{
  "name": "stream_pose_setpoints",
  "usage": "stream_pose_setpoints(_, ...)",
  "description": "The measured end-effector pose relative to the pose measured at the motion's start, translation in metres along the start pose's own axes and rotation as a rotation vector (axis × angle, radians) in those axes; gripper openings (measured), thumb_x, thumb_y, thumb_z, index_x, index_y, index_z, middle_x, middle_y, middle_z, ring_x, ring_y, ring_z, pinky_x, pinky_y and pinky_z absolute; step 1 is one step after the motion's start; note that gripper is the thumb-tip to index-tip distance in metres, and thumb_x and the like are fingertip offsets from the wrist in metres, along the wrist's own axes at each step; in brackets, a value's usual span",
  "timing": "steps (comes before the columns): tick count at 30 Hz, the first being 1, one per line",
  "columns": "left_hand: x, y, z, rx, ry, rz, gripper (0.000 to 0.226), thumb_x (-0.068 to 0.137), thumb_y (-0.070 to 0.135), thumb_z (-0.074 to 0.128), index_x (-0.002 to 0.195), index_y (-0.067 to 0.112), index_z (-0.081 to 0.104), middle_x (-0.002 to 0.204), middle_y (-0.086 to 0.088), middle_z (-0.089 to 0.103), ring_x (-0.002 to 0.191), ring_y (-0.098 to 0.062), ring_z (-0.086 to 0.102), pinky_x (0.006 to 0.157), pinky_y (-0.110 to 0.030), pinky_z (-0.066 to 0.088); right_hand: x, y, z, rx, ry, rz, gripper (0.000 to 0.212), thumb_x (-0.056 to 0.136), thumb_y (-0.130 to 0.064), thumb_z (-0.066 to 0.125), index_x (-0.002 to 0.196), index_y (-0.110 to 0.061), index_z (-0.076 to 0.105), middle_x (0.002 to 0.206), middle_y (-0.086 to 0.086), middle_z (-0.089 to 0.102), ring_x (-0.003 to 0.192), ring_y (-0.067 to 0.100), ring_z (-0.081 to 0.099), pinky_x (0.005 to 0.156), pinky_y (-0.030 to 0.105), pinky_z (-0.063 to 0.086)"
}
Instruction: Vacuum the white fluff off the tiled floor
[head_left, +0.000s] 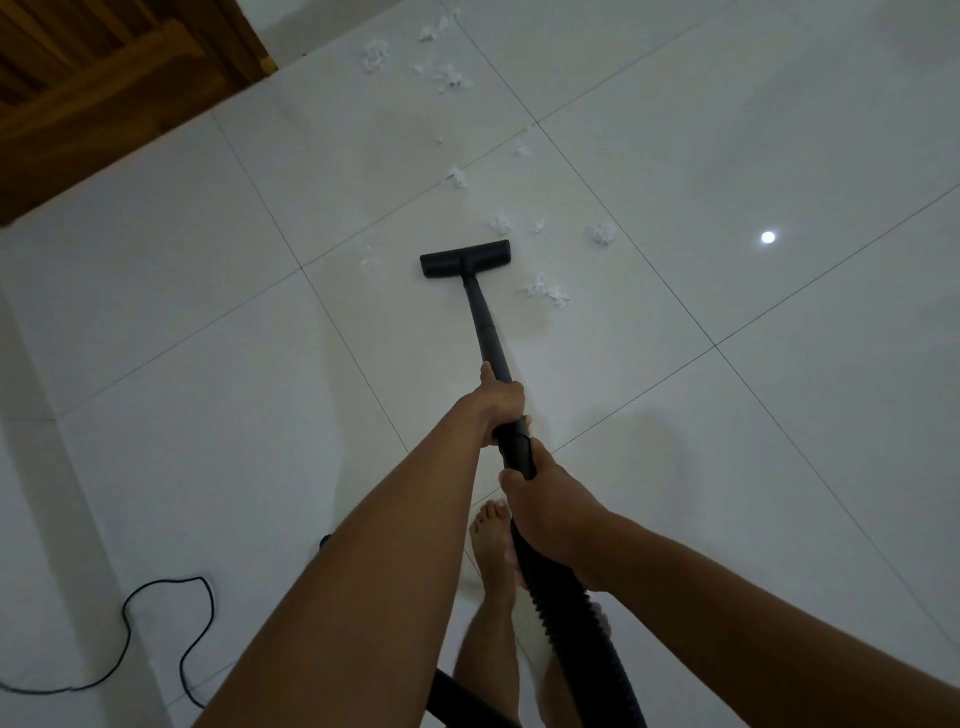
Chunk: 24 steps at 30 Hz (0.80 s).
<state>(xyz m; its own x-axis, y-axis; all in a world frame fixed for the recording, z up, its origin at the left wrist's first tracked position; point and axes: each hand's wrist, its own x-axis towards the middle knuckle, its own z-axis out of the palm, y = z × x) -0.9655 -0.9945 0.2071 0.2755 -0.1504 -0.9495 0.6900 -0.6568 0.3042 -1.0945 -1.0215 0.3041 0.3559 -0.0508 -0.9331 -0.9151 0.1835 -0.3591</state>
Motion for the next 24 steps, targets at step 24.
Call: stream_pose_setpoints(24,0.042,0.078,-0.047,0.018,0.015,0.029,0.074,0.107,0.021,0.037,0.159,0.041,-0.013,0.095,-0.010,0.058,0.074,-0.014,0.058,0.077,-0.033,0.059,0.052,-0.083,-0.002,-0.116,0.049,-0.093,0.053,0.109,-0.025,0.041,0.157,-0.030,0.020,0.074,0.007,0.057,0.028,-0.001,0.052,0.032,0.012,0.040)
